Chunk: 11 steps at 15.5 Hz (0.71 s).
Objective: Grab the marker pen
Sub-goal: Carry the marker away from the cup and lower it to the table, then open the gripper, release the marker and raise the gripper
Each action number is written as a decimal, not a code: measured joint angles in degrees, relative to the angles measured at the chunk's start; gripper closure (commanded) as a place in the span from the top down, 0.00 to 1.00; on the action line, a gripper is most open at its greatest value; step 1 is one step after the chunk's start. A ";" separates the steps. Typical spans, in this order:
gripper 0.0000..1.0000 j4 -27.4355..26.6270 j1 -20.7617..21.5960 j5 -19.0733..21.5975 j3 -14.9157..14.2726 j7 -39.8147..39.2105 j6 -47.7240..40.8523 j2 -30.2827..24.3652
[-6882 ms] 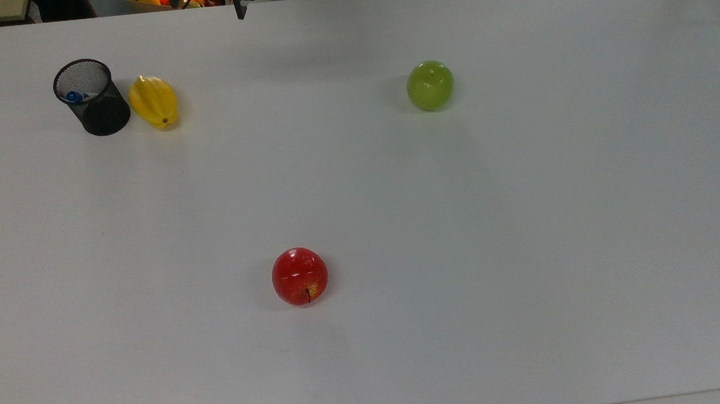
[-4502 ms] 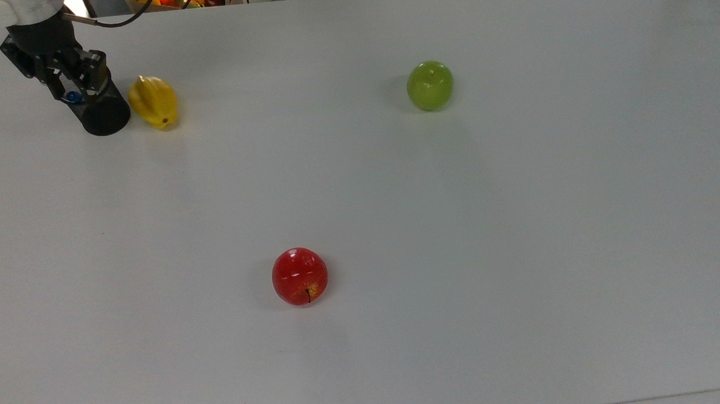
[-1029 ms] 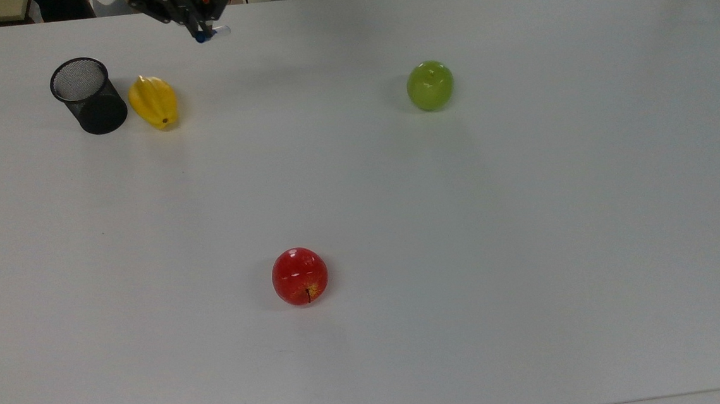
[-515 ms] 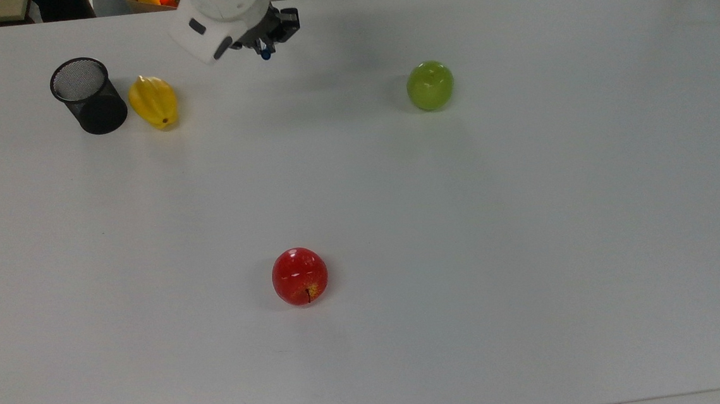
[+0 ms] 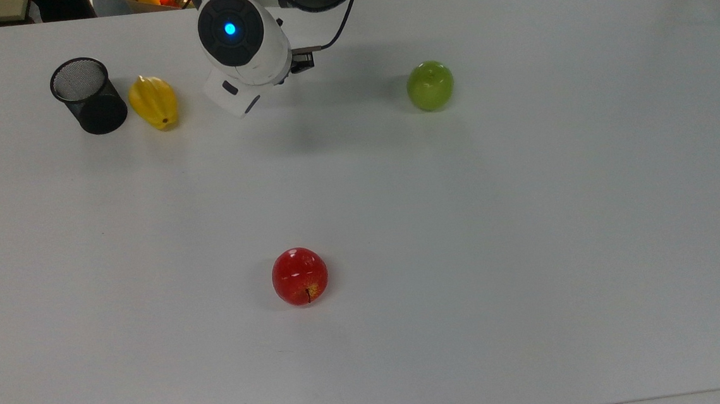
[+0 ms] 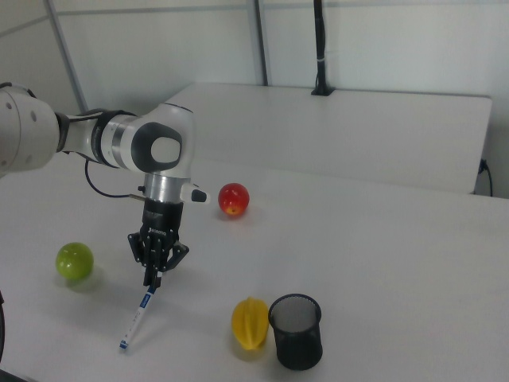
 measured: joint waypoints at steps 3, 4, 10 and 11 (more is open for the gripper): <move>0.34 0.07 0.01 -0.01 0.58 1.95 2.30 1.32; 0.48 0.07 0.01 -0.01 0.84 2.38 2.99 1.72; 0.93 0.55 -0.07 -0.05 1.14 3.26 3.49 2.24; 1.00 0.85 -0.29 -0.08 1.14 3.27 3.50 2.12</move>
